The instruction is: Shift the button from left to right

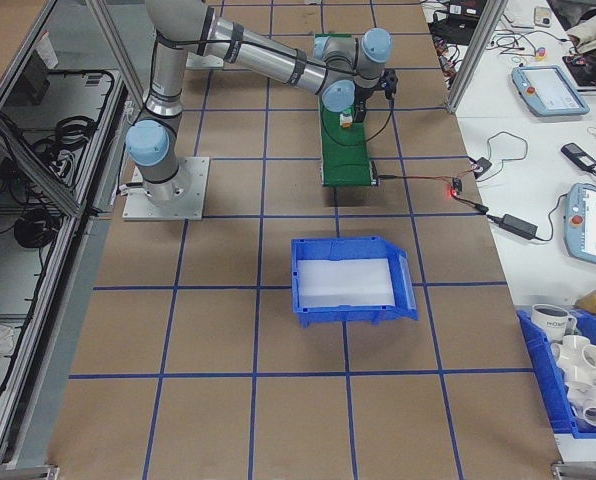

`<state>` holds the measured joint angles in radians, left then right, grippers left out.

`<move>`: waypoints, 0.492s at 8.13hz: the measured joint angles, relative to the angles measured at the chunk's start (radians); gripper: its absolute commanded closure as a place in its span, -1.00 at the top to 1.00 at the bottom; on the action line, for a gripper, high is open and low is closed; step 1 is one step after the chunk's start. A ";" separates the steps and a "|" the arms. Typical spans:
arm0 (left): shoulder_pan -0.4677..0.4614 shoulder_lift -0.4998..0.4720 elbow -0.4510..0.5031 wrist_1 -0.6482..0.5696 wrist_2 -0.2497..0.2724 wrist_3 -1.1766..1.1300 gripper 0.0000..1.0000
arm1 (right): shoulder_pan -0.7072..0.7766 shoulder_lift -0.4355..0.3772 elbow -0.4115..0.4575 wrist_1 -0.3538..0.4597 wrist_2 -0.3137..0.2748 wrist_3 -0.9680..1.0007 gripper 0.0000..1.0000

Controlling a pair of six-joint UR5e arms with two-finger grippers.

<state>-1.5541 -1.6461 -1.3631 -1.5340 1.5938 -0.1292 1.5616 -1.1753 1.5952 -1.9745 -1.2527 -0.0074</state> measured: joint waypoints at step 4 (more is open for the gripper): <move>0.000 0.000 0.001 0.000 0.000 0.000 1.00 | 0.000 0.037 0.032 0.002 -0.148 -0.010 -0.13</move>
<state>-1.5539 -1.6460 -1.3623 -1.5340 1.5938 -0.1289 1.5612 -1.1384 1.6271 -1.9728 -1.4006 -0.0178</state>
